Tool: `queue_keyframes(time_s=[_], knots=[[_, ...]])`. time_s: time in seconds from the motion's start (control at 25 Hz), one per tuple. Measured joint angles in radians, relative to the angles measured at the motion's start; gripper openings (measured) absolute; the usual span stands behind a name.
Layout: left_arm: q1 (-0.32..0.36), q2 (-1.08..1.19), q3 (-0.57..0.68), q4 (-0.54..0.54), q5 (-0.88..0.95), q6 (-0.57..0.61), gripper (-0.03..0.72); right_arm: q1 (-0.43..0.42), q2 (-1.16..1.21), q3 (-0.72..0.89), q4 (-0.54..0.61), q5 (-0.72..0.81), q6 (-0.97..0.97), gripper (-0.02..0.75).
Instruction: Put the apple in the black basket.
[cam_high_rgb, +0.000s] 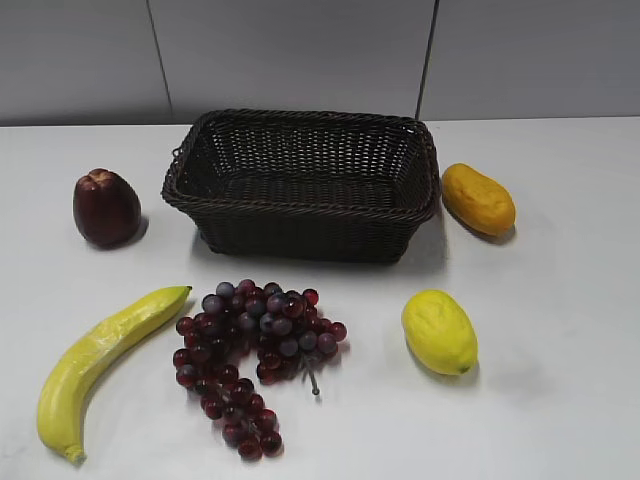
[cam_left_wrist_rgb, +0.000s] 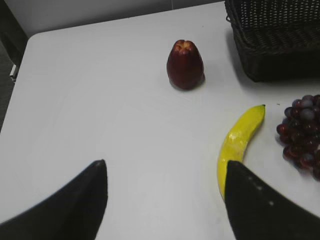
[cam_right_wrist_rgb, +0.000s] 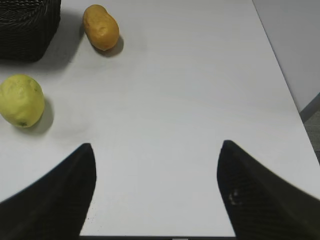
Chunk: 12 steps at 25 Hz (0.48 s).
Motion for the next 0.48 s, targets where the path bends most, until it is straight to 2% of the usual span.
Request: queue_keyframes(time_s=[0.2,0.36,0.48], knots=[[0.000,0.155,-0.014,-0.002,-0.119,0.000,0.536,0.000,0.000,0.000,0.000,0.000,0.000,0.573],[0.000,0.266,-0.014,-0.021,-0.166,0.000,0.609,0.000,0.000,0.000,0.000,0.000,0.000,0.573],[0.000,0.339,-0.020,-0.036,-0.199,0.000,0.627,0.000,0.000,0.000,0.000,0.000,0.000,0.573]])
